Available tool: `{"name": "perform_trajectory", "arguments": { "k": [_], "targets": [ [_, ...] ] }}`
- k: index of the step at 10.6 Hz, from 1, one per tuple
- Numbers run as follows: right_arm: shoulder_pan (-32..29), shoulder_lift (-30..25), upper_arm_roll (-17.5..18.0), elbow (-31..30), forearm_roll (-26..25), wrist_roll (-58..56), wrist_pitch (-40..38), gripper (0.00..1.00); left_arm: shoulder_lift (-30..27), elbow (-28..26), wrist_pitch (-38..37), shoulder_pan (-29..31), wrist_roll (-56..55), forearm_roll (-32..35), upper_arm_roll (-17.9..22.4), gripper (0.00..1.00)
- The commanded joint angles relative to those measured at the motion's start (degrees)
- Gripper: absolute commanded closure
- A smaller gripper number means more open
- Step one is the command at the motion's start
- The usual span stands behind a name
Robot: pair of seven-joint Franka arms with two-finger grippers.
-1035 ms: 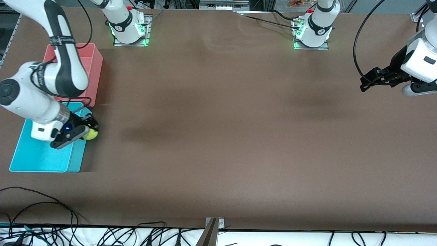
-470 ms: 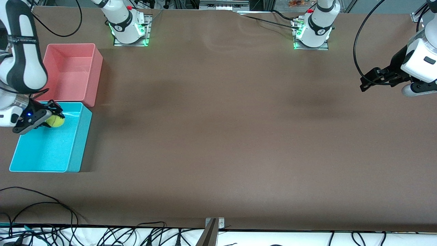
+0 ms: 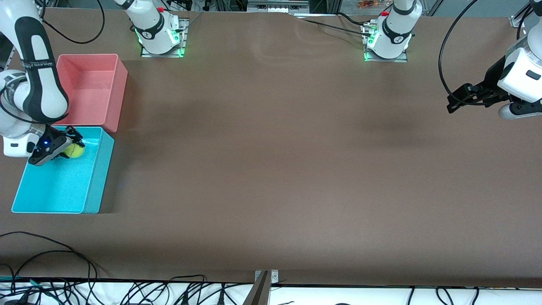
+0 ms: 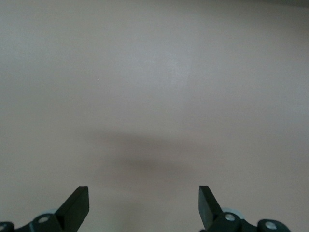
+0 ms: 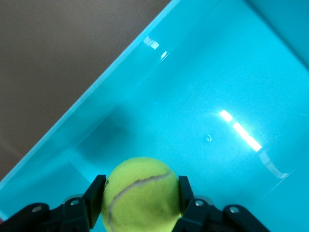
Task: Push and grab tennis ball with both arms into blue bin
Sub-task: 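Carry the held ball with the right gripper over the blue bin, then lower the ball into the blue bin and open the right gripper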
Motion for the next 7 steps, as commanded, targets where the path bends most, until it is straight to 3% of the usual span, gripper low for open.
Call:
{"name": "perform_trajectory", "arguments": {
  "k": [1, 3, 7],
  "targets": [
    [-1.4, 2.5, 0.4, -0.3, 2.8, -3.5, 4.0, 0.54, 0.5, 1.7, -1.4, 0.2, 0.8, -0.4, 0.2, 0.0],
    [-1.4, 4.2, 0.4, -0.1, 7.9, -6.7, 4.2, 0.53, 0.5, 1.7, -1.5, 0.2, 0.9, -0.4, 0.2, 0.0],
    [-1.6, 4.6, 0.4, 0.3, 10.2, -8.8, 4.1, 0.23, 0.5, 1.6, -1.6, 0.3, 0.9, -0.6, 0.2, 0.0]
  ]
}}
